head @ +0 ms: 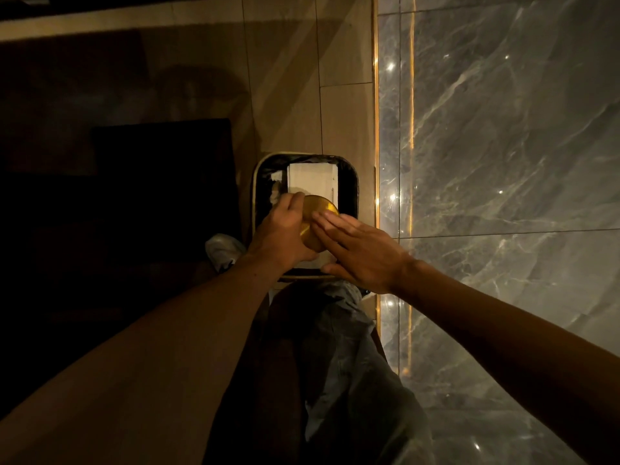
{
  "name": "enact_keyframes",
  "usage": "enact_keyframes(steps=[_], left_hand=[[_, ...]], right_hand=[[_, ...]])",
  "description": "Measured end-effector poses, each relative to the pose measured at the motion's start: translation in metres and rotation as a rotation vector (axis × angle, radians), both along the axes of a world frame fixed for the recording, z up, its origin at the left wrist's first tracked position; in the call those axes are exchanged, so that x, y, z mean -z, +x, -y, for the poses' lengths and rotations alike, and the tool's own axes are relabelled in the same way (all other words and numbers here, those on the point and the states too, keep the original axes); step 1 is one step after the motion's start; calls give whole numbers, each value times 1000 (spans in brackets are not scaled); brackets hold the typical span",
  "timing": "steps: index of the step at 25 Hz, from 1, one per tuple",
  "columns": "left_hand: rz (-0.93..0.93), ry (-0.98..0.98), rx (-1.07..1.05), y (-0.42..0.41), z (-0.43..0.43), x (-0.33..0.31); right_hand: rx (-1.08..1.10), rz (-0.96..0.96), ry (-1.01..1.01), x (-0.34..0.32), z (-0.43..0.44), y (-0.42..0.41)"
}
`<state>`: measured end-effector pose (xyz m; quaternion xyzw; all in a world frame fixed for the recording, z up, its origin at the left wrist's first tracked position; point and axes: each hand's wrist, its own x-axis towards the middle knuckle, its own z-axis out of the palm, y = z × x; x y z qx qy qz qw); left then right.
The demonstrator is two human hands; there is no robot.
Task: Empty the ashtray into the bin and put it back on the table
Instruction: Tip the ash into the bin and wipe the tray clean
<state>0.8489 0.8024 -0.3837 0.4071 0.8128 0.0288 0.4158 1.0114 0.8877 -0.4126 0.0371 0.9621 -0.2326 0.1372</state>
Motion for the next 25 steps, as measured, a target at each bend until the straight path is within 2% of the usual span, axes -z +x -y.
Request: enact_keyframes(steps=[25], left_hand=[[-12,33,-29,3,6,7]], right_hand=[[58,-23,8,4,2,-1]])
